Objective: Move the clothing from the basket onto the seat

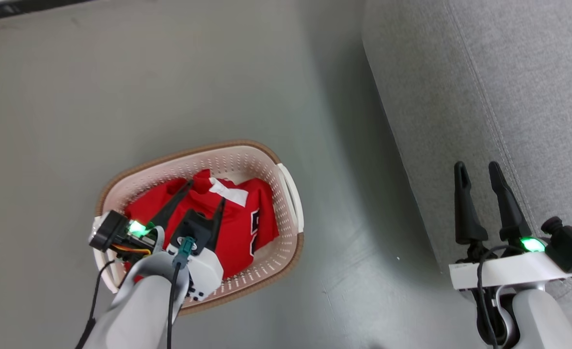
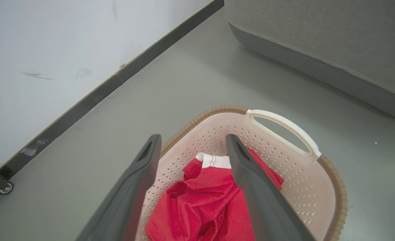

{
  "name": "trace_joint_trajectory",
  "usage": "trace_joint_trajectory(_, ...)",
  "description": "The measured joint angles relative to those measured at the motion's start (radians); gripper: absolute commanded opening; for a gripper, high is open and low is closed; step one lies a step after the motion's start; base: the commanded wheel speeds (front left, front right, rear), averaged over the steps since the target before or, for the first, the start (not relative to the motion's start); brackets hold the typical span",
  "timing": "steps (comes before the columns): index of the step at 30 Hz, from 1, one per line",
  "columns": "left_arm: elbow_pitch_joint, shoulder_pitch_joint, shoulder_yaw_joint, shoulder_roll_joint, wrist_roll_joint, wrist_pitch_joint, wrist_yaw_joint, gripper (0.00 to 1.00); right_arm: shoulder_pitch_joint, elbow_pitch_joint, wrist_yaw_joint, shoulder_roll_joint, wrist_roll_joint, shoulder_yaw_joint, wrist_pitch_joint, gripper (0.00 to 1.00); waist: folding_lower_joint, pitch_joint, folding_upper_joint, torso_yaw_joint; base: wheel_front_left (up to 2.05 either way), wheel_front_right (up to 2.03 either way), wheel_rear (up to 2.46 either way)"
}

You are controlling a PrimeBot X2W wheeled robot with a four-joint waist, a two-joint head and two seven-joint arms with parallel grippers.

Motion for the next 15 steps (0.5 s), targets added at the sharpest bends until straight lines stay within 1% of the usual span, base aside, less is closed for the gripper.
trace_joint_trajectory(11,0.078,-0.071,-0.012,0.028,0.043,0.032,0.001,1.00,-0.062,-0.006,0.000,0.000,0.044,0.039,-0.001,1.00,0.0000,0.091,0.0000,-0.051,0.00,0.00,0.00)
trace_joint_trajectory(13,0.093,-0.088,-0.012,0.041,0.047,0.035,0.001,1.00,-0.080,-0.011,0.000,0.000,0.055,0.045,-0.001,1.00,0.0000,0.113,0.0000,-0.065,0.00,0.00,0.00)
trace_joint_trajectory(15,0.101,-0.102,-0.004,0.045,0.047,0.037,0.008,1.00,-0.088,-0.014,0.000,0.000,0.060,0.049,-0.001,1.00,0.0000,0.128,0.0000,-0.073,0.00,0.00,0.00)
